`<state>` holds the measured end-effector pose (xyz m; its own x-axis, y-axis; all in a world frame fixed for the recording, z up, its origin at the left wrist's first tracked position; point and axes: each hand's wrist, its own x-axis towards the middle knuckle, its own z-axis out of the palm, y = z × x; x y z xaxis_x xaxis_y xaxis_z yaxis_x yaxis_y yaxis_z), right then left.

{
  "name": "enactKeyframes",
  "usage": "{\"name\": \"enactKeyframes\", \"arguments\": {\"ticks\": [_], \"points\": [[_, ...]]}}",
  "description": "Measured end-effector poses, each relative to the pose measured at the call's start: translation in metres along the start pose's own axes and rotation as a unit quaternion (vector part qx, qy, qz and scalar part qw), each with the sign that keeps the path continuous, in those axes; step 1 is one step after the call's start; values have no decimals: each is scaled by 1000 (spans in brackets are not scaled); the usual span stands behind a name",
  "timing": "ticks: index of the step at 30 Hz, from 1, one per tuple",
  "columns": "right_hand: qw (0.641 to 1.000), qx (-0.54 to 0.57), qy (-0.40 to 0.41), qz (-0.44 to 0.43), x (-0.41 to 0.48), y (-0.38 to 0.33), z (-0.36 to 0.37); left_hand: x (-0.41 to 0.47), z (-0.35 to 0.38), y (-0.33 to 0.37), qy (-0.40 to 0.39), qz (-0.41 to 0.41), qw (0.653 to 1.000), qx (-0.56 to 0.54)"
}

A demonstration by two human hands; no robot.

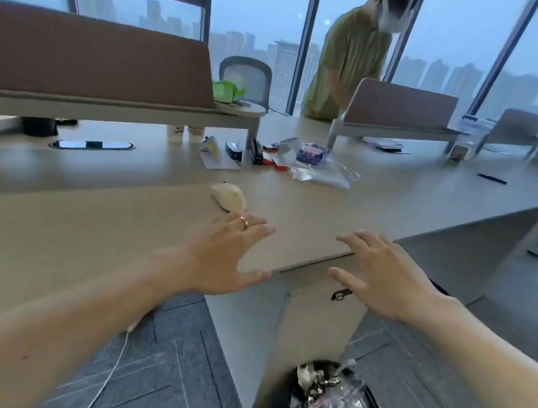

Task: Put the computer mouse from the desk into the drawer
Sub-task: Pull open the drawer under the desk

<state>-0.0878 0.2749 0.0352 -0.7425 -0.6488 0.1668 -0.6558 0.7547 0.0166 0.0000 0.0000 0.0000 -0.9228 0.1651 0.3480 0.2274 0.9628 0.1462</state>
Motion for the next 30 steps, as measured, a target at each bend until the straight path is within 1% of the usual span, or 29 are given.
{"name": "enactKeyframes", "arguments": {"ticks": [2,5,8,14,16,20,21,22,23,24,26,28,29,30], "points": [[999,-26,-10,25,-22,28,7,10,22,26,-21,28,999,-18],[997,-54,-37,52,-49,68,31,23,64,59,-47,65,997,-9],[996,-67,-50,40,-51,85,57,36,97,73,-56,87,995,4],[997,-55,-53,-3,-24,95,130,56,162,63,-94,21,995,-10],[997,-52,-52,-5,-10,99,152,59,175,53,-95,6,995,-14],[999,-32,-43,6,15,110,180,62,191,38,-51,30,998,0],[999,0,-43,33,20,112,188,62,194,36,-36,32,999,-5],[994,63,-37,78,25,113,194,62,198,35,-23,29,999,-9],[979,149,-34,136,30,112,200,63,202,35,-9,23,1000,-10],[951,242,-34,190,36,111,206,63,205,35,6,13,1000,-12],[876,397,-42,269,45,106,216,65,213,35,42,-3,999,-18],[807,489,-51,327,52,100,222,68,217,35,67,-15,997,-20],[783,514,-52,345,54,98,224,68,219,34,76,-18,997,-23],[767,531,-54,355,55,98,225,69,220,33,81,-19,996,-28]]}}
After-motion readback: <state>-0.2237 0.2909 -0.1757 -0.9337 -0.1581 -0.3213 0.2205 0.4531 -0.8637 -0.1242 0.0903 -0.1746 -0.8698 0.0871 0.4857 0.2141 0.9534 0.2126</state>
